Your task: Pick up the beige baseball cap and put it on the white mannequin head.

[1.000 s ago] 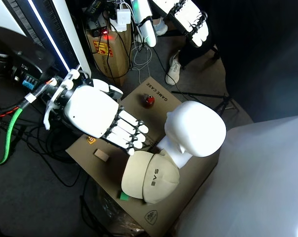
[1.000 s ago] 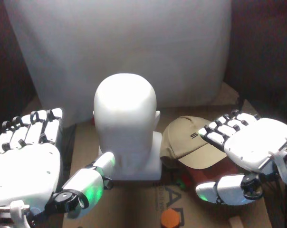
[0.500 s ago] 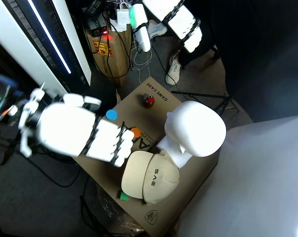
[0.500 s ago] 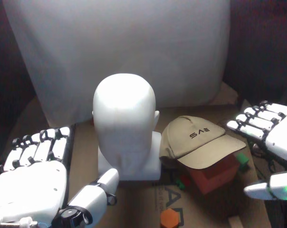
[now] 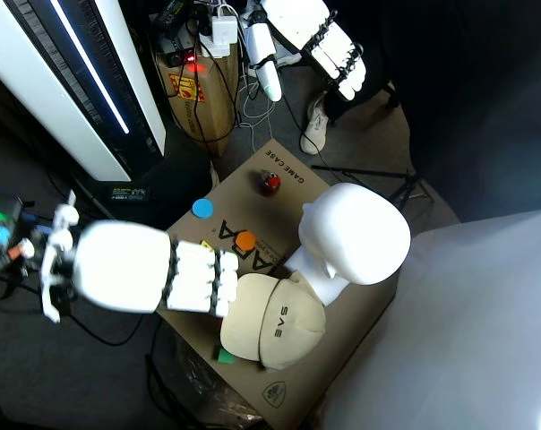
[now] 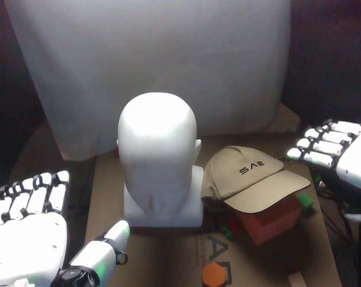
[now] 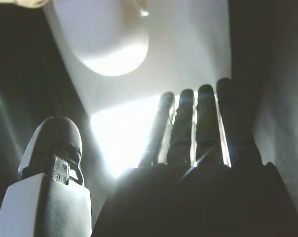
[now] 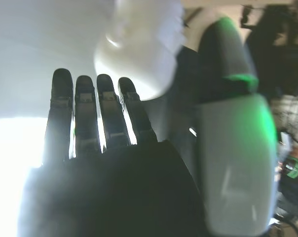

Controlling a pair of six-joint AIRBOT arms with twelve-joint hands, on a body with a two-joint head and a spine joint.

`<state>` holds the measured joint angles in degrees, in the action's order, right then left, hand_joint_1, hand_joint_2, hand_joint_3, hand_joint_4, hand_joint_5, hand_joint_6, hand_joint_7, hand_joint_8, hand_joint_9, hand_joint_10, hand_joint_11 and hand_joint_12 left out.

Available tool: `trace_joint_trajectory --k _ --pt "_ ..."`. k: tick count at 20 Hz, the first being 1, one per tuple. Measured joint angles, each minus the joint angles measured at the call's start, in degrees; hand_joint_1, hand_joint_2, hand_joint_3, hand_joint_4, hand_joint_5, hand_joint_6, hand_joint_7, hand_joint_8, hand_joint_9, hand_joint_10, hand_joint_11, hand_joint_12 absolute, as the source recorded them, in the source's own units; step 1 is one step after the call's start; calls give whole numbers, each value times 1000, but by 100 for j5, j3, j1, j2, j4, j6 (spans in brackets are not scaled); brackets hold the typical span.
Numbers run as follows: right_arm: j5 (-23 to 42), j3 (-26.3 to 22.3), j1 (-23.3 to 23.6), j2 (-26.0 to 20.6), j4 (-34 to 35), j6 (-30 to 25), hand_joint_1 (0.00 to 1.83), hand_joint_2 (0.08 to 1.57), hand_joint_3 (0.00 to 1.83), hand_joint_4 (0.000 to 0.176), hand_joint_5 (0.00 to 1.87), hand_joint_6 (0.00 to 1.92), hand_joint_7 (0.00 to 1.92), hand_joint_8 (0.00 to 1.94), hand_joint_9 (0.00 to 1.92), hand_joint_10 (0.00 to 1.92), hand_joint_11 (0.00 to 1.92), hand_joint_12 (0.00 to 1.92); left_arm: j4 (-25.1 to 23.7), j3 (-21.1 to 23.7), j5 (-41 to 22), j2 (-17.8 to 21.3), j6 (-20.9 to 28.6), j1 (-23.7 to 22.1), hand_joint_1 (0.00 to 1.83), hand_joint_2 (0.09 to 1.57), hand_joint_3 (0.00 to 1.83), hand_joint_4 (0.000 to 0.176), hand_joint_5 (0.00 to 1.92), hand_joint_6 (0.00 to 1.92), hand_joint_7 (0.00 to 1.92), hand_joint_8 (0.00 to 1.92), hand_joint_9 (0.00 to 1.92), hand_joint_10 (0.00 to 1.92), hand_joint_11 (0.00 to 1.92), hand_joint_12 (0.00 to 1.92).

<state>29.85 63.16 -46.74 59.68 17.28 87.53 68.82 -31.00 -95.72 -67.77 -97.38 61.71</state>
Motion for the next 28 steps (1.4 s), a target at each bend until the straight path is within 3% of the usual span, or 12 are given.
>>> trace_joint_trajectory --k 2,6,7,9,16,22,28 --pt "59 151 -76 293 479 761 1091 1045 1 0 123 10 140 6 113 7 0 602 -50 0 -24 -20 4 13 0 1137 0 0 26 1 12 0 18 0 0 223" --pt "-170 831 7 951 1025 1180 1106 1049 2 0 152 12 164 8 136 9 0 628 -52 -90 70 -109 380 173 0 1137 0 0 18 0 7 0 25 1 0 241" --pt "-201 1226 44 1235 1099 1178 1103 1047 1 0 149 10 165 8 137 9 0 629 -59 -127 72 -109 470 240 0 1137 0 0 24 3 7 0 25 1 0 239" --pt "-254 1572 81 1506 1176 1123 1110 1042 0 0 147 7 165 6 137 8 0 634 -61 -188 103 -107 487 289 0 1139 1 0 35 7 17 4 25 1 0 239" --pt "-195 2149 72 2024 1808 920 1127 1040 0 0 150 5 161 2 141 5 0 649 -354 -605 361 -328 678 382 0 1140 0 0 38 2 10 3 13 3 0 204" --pt "-136 2944 -136 2553 1445 614 1128 1043 0 0 165 8 184 8 142 4 0 650 -671 -1084 337 -743 706 428 0 1140 0 0 30 0 2 0 16 2 0 221" --pt "-55 3045 -129 2774 1447 599 1146 1046 1 0 163 5 195 9 148 5 0 653 -811 -1499 409 -1060 870 428 0 1140 0 0 53 2 31 2 36 3 0 270"
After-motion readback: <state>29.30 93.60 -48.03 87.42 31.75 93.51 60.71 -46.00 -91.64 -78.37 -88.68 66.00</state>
